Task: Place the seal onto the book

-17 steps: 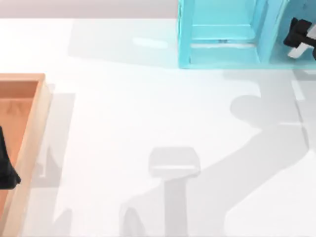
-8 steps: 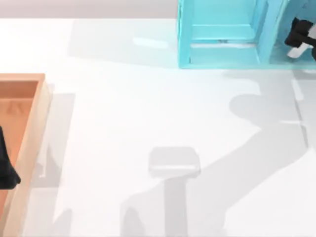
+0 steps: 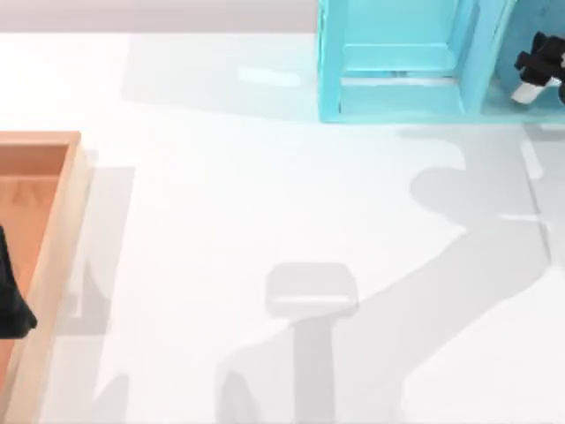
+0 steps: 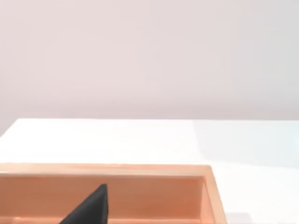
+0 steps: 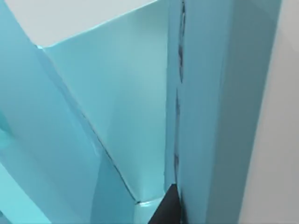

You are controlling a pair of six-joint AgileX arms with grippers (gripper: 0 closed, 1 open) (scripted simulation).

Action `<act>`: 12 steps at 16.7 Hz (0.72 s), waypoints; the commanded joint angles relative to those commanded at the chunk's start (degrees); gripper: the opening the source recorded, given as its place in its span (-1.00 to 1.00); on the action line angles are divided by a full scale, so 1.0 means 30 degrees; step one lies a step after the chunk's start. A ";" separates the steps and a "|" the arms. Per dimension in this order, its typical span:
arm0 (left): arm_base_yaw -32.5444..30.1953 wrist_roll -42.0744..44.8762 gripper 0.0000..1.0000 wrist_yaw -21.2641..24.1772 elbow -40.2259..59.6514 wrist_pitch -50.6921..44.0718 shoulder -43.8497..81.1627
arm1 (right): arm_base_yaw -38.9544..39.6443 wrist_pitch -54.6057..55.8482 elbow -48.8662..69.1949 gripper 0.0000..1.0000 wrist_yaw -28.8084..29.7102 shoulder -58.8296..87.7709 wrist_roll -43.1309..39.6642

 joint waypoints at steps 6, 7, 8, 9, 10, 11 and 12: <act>0.0000 0.0000 1.00 0.0000 0.0000 0.0000 0.0000 | 0.0000 0.0000 0.0000 -1.00 0.0000 0.0000 0.0000; 0.0000 0.0000 1.00 0.0000 0.0000 0.0000 0.0000 | 0.0000 0.0000 0.0000 -1.00 0.0000 0.0000 0.0000; 0.0000 0.0000 1.00 0.0000 0.0000 0.0000 0.0000 | 0.0000 0.0000 0.0000 -1.00 0.0000 0.0000 0.0000; 0.0000 0.0000 1.00 0.0000 0.0000 0.0000 0.0000 | 0.0000 0.0000 0.0000 -1.00 0.0000 0.0000 0.0000; 0.0000 0.0000 1.00 0.0000 0.0000 0.0000 0.0000 | 0.0123 -0.0024 -0.0132 -1.00 -0.0015 0.0132 0.0116; 0.0000 0.0000 1.00 0.0000 0.0000 0.0000 0.0000 | 0.0120 -0.0043 -0.0146 -1.00 -0.0015 0.0097 0.0115; 0.0000 0.0000 1.00 0.0000 0.0000 0.0000 0.0000 | 0.0109 -0.0162 -0.0238 -1.00 -0.0020 -0.0123 0.0110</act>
